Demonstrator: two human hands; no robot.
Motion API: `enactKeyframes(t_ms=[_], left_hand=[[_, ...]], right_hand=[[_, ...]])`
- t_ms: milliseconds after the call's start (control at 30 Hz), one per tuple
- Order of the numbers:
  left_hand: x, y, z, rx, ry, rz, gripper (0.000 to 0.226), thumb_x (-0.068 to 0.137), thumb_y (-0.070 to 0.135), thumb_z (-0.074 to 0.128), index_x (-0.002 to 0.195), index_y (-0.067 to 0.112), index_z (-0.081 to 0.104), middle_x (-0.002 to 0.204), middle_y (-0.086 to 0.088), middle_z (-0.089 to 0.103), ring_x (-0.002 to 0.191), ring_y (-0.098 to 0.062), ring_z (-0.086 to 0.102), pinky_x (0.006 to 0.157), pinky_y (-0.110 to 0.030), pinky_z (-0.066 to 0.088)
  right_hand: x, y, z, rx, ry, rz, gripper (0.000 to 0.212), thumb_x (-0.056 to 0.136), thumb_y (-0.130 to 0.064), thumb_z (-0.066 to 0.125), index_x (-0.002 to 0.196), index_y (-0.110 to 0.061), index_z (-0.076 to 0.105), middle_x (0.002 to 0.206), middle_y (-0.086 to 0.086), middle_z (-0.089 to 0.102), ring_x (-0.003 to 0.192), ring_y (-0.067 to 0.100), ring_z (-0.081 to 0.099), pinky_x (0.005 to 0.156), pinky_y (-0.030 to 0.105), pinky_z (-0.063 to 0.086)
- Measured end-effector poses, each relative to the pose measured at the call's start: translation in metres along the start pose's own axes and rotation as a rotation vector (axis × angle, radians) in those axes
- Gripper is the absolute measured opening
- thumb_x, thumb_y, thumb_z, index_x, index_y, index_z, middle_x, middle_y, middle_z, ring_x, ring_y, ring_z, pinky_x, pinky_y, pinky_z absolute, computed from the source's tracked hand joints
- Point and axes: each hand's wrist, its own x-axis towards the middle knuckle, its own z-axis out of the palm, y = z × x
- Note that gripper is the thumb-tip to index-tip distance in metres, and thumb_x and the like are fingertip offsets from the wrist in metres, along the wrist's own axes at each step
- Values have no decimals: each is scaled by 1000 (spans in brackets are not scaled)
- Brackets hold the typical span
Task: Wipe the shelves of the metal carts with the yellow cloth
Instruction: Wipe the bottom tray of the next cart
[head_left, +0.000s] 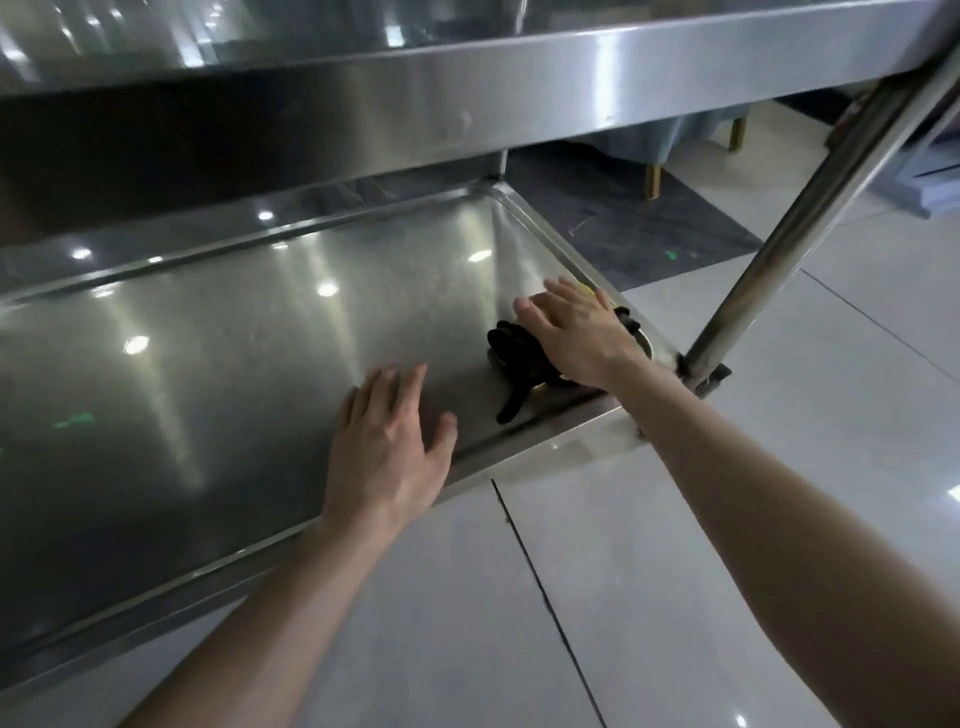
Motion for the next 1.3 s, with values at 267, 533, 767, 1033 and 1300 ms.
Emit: enactKeyframes(t_ms=[267,533,767,1033,1300], left_hand=[[-31,-64,-22,221,19,-134,68,98,53,38,145,9,59,143,-21,61,134,-44,54,114,-63,39],[-37,-75,-21,270,13,-224,71,96,57,37,151,15,55,156,-21,51,147,-46,43,119,-70,28],[-37,-69,-21,296,-19,-232,70,96,56,34,151,16,53,157,-17,50,147,-45,43,116,-68,31],[-43,-70,-23,279,9,-212,68,95,57,40,148,17,55,156,-16,51,146,-44,45,118,-67,32],[-42,-63,-23,277,0,-230,70,96,55,39,150,14,54,159,-17,49,149,-45,41,119,-68,29]], right_hand=[[10,-74,44,-124,-26,374,96,105,-63,24,165,7,-2,173,34,-8,162,48,-9,132,57,-3],[9,-66,43,-166,-109,-193,79,104,-59,31,172,-24,11,180,-2,0,165,14,-5,133,47,-6],[73,-41,33,-203,51,8,78,96,-72,25,157,-26,39,170,3,34,159,21,22,130,57,11],[69,-81,48,-142,-119,-370,74,104,-61,40,170,-36,19,179,-6,13,165,14,6,133,44,3],[83,-73,47,-203,91,-85,63,93,-53,35,147,-26,49,159,8,48,149,30,40,124,48,29]])
